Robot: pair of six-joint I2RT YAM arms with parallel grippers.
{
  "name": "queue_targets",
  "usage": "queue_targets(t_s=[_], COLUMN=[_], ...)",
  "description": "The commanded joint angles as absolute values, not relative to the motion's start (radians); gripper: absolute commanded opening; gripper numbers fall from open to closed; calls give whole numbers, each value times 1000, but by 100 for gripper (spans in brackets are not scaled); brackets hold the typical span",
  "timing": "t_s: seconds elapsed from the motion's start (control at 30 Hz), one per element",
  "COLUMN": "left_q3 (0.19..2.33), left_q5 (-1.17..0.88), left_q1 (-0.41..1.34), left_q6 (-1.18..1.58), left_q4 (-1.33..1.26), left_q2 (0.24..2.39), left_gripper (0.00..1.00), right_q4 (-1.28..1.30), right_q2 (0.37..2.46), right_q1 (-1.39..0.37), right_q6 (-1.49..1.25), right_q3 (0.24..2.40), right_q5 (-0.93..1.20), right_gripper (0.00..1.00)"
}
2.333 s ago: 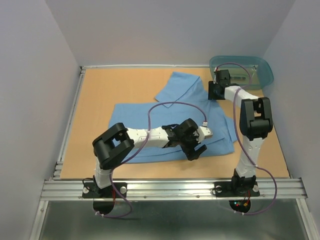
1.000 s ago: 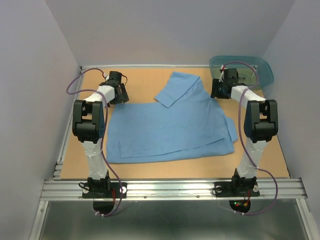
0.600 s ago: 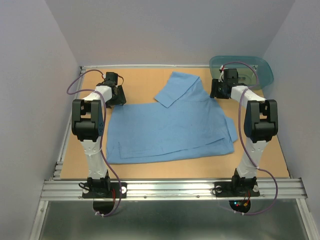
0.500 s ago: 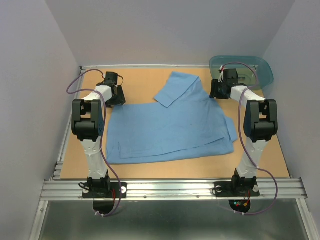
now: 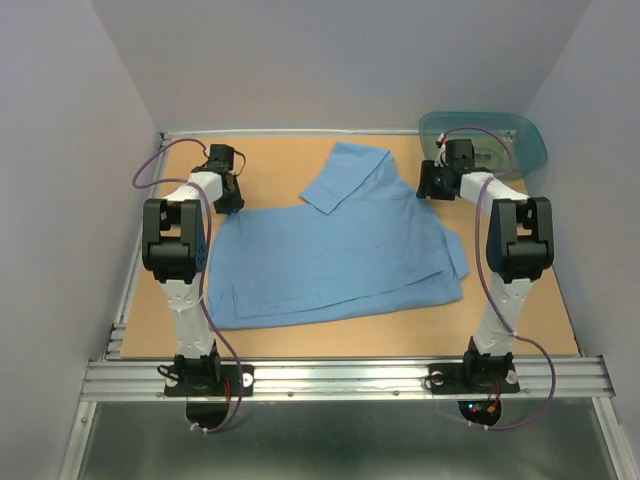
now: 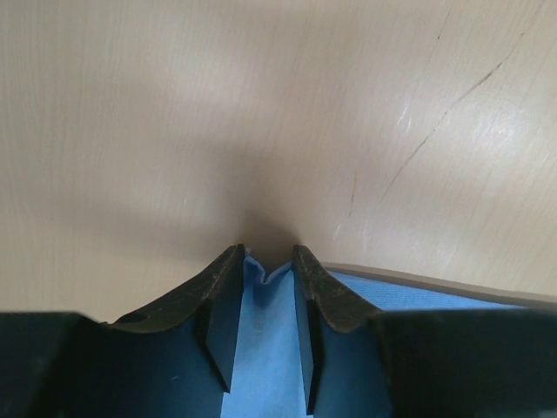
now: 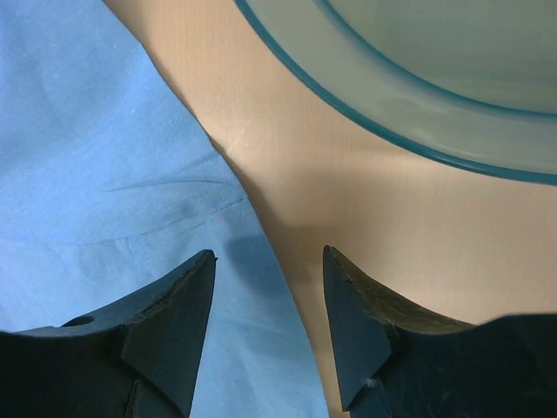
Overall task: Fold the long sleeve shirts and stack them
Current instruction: Fold the shirt
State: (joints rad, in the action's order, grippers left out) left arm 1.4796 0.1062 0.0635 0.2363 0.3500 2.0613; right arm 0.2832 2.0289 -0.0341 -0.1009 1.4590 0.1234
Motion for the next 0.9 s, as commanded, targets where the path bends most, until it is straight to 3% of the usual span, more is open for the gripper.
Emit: queue_targets(t_s=[0.0,0.23,0.87], left_q3=[1445,1433,1422], left_q5=[94,98,124], left_q1=[60,61,61], left_q6=[233,229,219], left_q4=[407,394,383], left_q2=[2056,2048,2049], left_gripper=[35,26,25], right_q4=[273,276,285], right_q2=[2074,2129,2283], right_q1=[-41,-43,-87], right_q6=[-68,-35,-11], right_q3=[1515,1624,1710], right_q5=[184,267,270], right_gripper=[58,55,50])
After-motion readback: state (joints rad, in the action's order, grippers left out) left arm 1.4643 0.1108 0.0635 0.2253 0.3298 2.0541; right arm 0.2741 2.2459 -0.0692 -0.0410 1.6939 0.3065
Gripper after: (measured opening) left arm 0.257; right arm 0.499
